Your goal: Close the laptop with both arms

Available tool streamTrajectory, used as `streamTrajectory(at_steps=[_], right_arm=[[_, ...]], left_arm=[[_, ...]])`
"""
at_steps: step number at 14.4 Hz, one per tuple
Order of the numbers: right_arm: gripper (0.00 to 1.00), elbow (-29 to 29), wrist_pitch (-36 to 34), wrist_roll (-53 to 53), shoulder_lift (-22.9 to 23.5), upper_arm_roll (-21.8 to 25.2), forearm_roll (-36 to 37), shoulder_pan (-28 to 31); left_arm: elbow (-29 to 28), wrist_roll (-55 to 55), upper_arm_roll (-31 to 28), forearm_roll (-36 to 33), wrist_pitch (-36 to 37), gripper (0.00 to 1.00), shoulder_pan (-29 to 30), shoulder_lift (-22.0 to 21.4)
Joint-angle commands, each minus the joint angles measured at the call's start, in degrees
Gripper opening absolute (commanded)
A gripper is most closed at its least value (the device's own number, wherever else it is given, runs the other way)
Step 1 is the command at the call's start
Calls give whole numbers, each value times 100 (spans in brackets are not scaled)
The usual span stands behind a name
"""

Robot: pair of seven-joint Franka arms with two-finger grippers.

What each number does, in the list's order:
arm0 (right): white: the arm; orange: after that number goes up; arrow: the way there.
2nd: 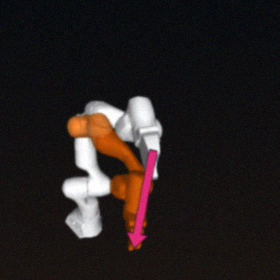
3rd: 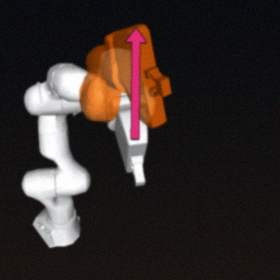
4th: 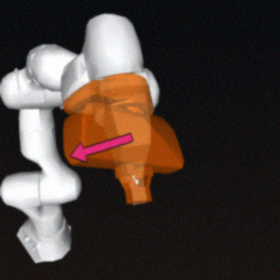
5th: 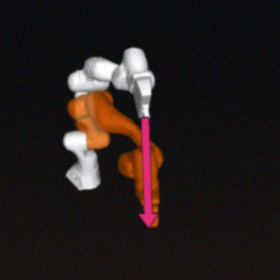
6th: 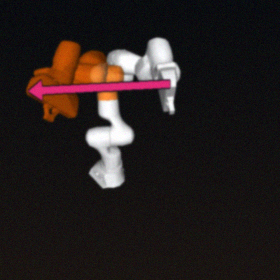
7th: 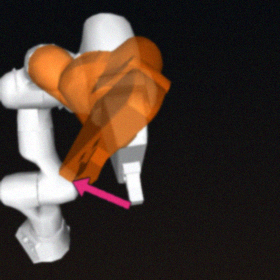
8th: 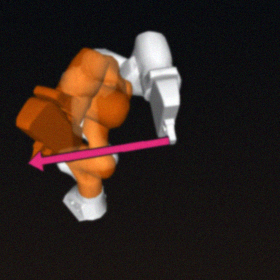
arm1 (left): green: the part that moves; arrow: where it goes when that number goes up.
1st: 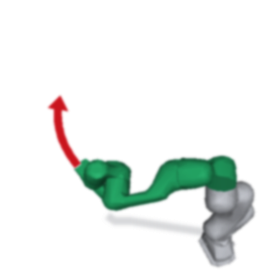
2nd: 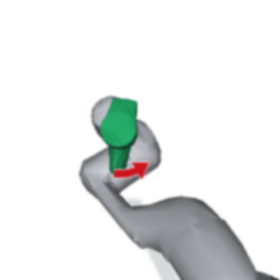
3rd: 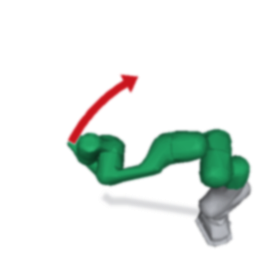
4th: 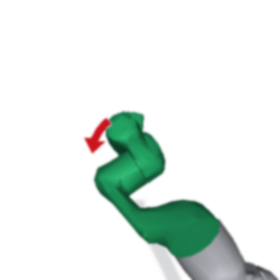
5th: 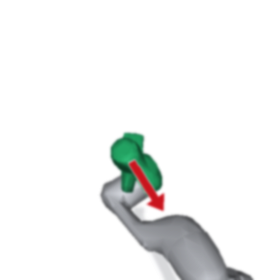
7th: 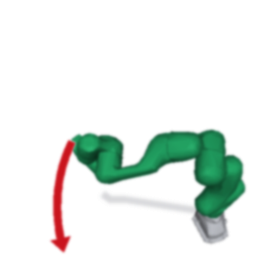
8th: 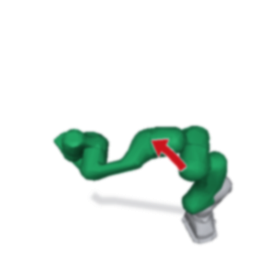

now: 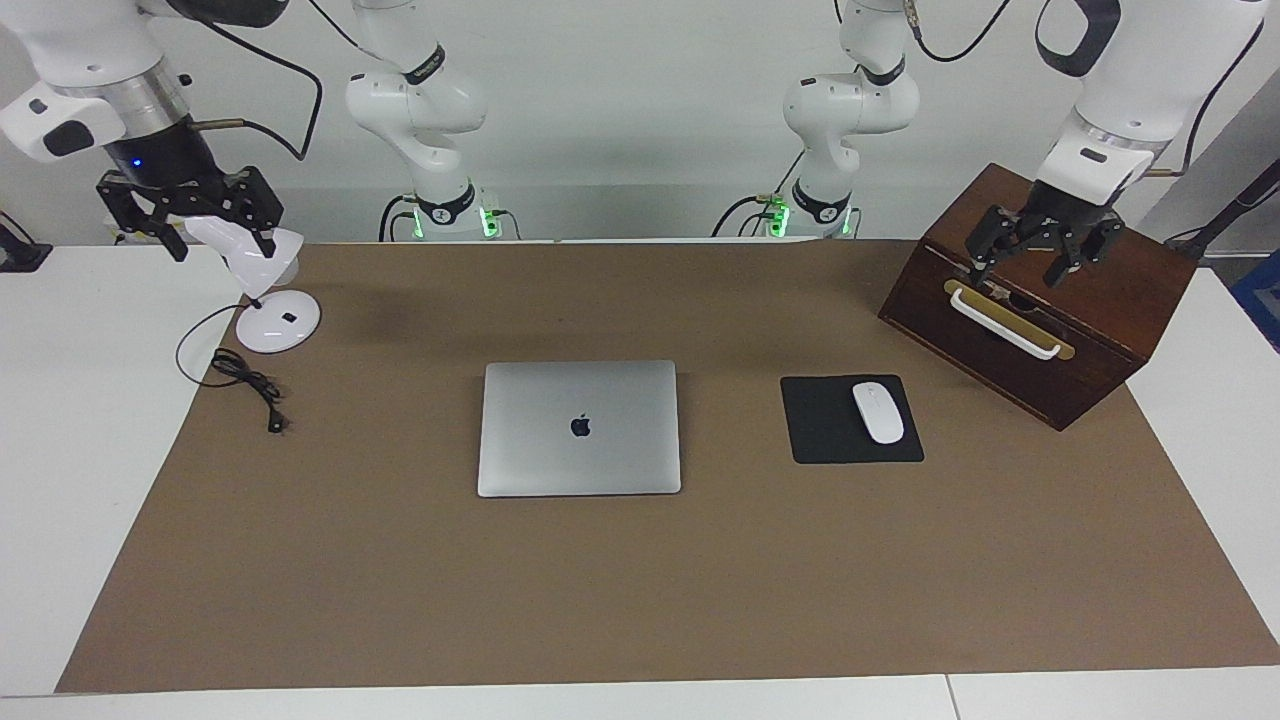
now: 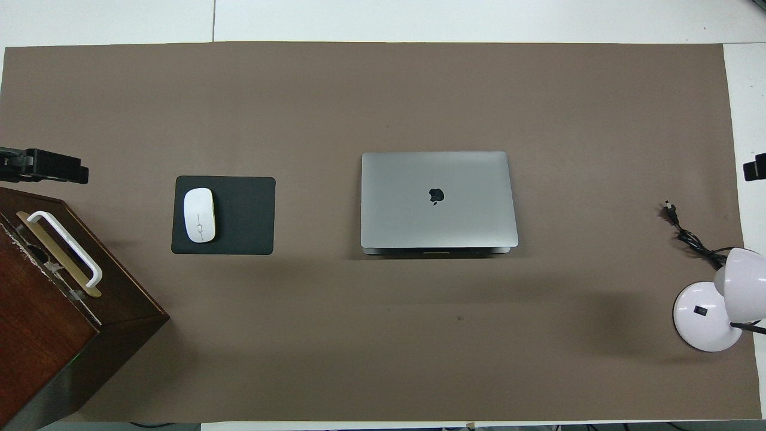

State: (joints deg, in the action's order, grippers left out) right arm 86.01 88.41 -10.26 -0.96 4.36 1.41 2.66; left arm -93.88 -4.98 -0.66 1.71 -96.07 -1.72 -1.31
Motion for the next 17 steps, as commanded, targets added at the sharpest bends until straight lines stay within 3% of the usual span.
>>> streamTrajectory(at_steps=[1,7,11,17], right_arm=[[100,136,-17,51,-124,-93,35,77],[100,232,88,156,-98,-111,9,68],[100,522,387,209,-89,-137,-35,68],[100,707,300,235,-150,-137,-44,68]], left_arm=[[98,-47,49,-39,307,100,75,69],[151,-12,57,-4,501,100,75,69],[142,-3,57,-57,239,100,75,78],[125,15,57,-83,220,100,66,78]])
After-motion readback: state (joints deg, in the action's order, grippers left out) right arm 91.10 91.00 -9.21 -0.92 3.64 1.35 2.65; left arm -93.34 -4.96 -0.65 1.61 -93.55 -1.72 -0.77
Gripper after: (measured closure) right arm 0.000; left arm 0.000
